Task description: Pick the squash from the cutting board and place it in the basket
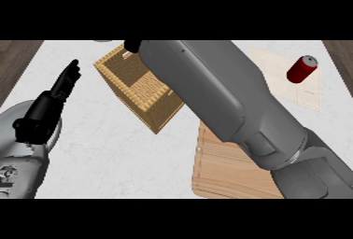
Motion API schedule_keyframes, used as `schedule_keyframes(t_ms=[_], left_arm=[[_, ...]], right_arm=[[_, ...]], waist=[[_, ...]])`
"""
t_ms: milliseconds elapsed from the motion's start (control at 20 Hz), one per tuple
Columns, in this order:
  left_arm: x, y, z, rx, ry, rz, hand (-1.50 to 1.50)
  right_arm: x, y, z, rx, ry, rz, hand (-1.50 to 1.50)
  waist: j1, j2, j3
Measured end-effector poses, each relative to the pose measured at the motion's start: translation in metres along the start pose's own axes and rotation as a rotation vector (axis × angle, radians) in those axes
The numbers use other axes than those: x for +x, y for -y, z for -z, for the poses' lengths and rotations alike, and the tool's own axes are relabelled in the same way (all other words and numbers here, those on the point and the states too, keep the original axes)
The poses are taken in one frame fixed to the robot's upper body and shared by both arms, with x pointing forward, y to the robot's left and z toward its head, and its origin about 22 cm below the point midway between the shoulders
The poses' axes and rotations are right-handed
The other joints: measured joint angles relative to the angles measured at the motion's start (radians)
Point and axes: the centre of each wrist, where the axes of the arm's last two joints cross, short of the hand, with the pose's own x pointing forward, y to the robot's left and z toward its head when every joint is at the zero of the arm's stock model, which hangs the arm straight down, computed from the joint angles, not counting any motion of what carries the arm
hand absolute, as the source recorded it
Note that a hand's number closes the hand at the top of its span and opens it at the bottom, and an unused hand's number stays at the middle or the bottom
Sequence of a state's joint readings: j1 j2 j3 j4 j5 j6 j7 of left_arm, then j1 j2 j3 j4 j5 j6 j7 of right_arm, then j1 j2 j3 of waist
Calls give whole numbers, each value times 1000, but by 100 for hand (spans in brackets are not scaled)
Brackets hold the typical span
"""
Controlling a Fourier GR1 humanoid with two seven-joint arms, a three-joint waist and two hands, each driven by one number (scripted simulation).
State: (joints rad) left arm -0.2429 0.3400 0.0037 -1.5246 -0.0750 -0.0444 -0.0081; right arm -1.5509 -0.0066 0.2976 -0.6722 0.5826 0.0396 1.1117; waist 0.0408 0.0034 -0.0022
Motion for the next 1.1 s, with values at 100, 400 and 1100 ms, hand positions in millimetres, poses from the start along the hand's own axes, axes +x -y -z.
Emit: schedule_keyframes(t_ms=[100, 400, 1100], left_arm=[[-4, -1, -3, 3, 1, 1, 0], [3, 2, 4, -2, 4, -4, 0], [-7, -8, -10, 48, -39, 5, 0]], right_arm=[[0, -1, 2, 39, -4, 11, -150], [3, -1, 2, 52, 21, 88, -150], [-34, 31, 29, -350, -30, 613, -150]], waist=[[2, 0, 0], [2, 3, 0], [-56, -16, 3]])
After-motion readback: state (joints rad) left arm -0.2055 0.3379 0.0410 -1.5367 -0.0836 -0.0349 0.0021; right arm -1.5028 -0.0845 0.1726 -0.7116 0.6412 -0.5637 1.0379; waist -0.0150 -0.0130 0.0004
